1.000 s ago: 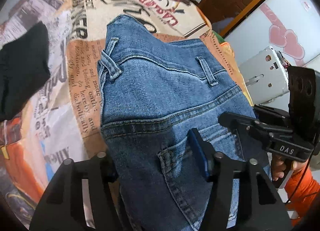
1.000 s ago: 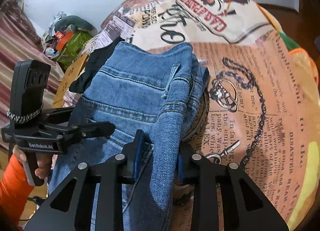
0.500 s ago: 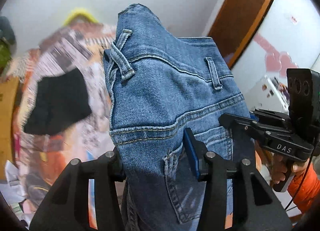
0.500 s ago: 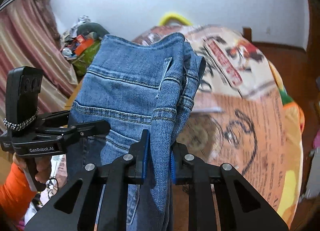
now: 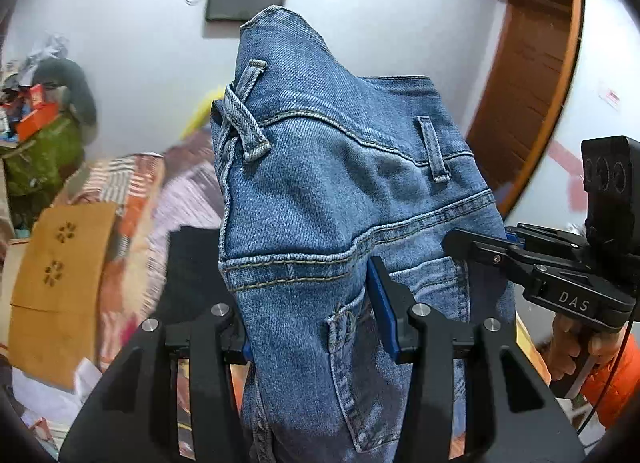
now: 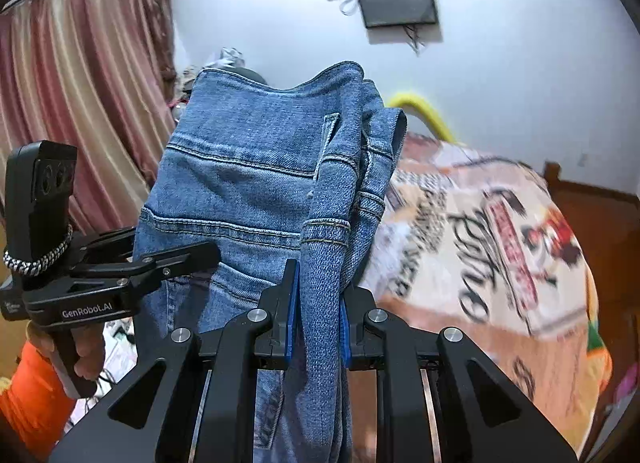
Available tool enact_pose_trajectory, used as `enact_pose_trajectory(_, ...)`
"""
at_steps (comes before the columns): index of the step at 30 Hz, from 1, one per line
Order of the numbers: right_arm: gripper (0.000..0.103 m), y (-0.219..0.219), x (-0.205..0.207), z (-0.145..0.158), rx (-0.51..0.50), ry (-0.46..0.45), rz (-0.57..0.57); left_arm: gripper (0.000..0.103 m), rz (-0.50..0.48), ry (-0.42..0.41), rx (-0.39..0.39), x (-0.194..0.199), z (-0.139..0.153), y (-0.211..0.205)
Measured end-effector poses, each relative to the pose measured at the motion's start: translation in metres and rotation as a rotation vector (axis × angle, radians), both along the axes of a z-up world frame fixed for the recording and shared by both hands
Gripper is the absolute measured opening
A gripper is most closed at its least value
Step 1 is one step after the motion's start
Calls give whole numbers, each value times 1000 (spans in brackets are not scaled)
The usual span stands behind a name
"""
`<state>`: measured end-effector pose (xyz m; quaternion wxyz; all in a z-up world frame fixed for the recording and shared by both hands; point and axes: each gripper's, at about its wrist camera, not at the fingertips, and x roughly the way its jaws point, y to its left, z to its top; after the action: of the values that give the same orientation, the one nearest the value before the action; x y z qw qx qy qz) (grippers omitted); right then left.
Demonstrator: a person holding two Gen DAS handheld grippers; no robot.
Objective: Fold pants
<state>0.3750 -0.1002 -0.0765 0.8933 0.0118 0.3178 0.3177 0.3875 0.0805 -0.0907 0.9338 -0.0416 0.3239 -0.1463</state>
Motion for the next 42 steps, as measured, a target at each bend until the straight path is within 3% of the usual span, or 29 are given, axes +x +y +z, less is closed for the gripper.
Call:
enact_pose_trajectory(6, 15, 45, 33, -6, 0, -31, 28, 46, 67, -30, -17, 36, -12, 41)
enact_pose_trajectory(13, 15, 88, 88, -44, -11, -2, 31, 46, 121, 6, -4, 92, -51, 80)
enact_pose_trajectory(18, 15, 112, 128, -82, -13, 60, -7, 46, 165, 58, -12, 137, -90, 92)
enact_pose_trajectory(25, 15, 125, 178, -149, -21, 155, -60, 46, 187, 141, 52, 190, -156, 88)
enact_pose_trajectory(30, 15, 139, 197, -183, -128, 175, -56, 47, 204, 240, 20, 223, -214, 101)
enact_pose_trajectory(33, 15, 140, 197, -193, -173, 171, -53, 48, 223, 302, 49, 232, -233, 98)
enact_pose_trajectory(38, 18, 129, 185, -188, -246, 148, -41, 51, 234, 327, 88, 228, -226, 99)
enact_pose_trajectory(42, 23, 120, 164, -155, -252, 104, -23, 51, 254, 303, 153, 211, -198, 94)
